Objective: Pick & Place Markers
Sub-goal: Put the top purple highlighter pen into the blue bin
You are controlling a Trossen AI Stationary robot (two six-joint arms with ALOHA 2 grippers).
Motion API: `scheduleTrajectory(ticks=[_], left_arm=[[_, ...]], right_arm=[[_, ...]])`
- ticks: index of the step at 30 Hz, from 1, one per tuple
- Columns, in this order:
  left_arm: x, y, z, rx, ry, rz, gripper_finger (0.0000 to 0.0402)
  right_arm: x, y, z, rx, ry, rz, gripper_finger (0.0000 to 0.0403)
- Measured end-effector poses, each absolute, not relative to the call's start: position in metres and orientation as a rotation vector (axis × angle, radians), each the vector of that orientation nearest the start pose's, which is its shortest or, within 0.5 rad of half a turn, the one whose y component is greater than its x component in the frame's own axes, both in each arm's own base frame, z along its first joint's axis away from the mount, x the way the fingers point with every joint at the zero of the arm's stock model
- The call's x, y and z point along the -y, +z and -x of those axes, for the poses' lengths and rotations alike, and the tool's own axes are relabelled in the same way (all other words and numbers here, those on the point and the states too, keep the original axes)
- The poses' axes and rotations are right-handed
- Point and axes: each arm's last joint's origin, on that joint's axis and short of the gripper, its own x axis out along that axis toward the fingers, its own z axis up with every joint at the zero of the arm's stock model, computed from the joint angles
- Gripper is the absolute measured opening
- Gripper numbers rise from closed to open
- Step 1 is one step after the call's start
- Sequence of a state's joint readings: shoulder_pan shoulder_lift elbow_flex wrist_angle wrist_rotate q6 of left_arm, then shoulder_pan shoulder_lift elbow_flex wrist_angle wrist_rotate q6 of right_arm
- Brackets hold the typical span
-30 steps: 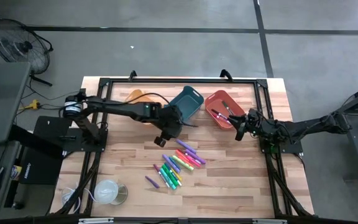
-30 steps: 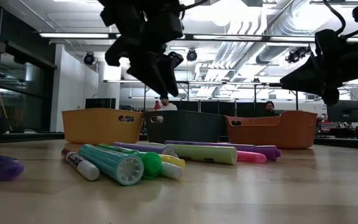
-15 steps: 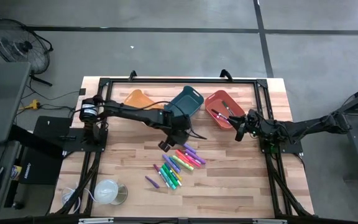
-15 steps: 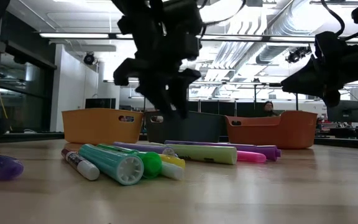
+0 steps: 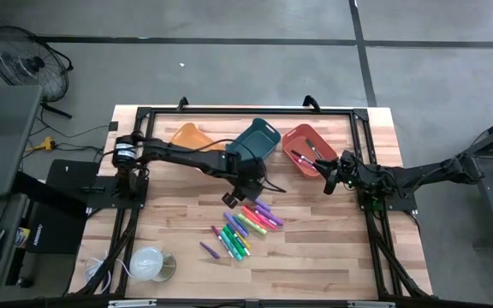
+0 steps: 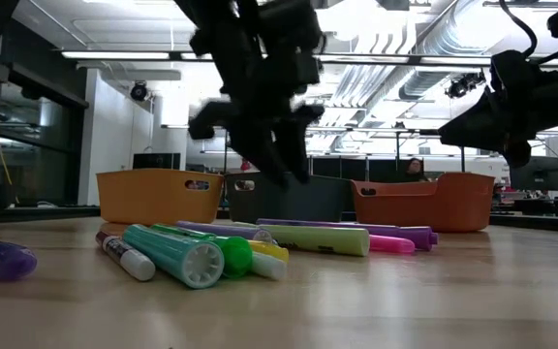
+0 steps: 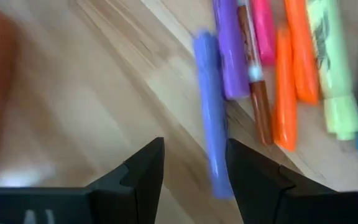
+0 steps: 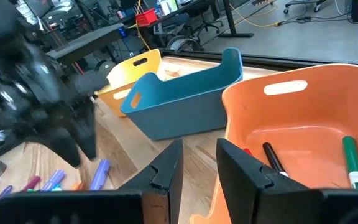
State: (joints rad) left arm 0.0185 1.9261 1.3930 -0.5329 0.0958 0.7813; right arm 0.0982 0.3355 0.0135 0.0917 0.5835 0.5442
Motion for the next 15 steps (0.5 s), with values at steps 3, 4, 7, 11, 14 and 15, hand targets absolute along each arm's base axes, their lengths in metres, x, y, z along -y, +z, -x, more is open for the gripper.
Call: scheduleTrajectory(ticks=[3, 4, 7, 11, 14, 15], left_arm=[[-0.005, 0.186, -0.401, -1.004, -0.488, -0.634, 0.0167], [-0.004, 0.184, -0.402, -1.002, -0.488, -0.636, 0.0167], [-0.002, 0.178, -0.401, -1.040, -0.487, -0.647, 0.0167], [-0.003, 0.179, -0.404, -1.023, -0.477, -0.654, 0.0167], [-0.003, 0.178, -0.402, -1.045, -0.484, -0.649, 0.0167], [-0.003, 0.178, -0.402, -1.047, -0.485, -0.649, 0.0167]], right_arm=[[0.005, 0.149, -0.113, -0.083, -0.528, -0.453, 0.0085], [0.005, 0.149, -0.113, -0.084, -0.528, -0.453, 0.0085], [0.005, 0.148, -0.113, -0.087, -0.531, -0.466, 0.0085], [0.005, 0.147, -0.113, -0.092, -0.529, -0.481, 0.0085], [0.004, 0.147, -0.113, -0.097, -0.515, -0.482, 0.0085], [0.004, 0.147, -0.113, -0.100, -0.509, -0.483, 0.0085]])
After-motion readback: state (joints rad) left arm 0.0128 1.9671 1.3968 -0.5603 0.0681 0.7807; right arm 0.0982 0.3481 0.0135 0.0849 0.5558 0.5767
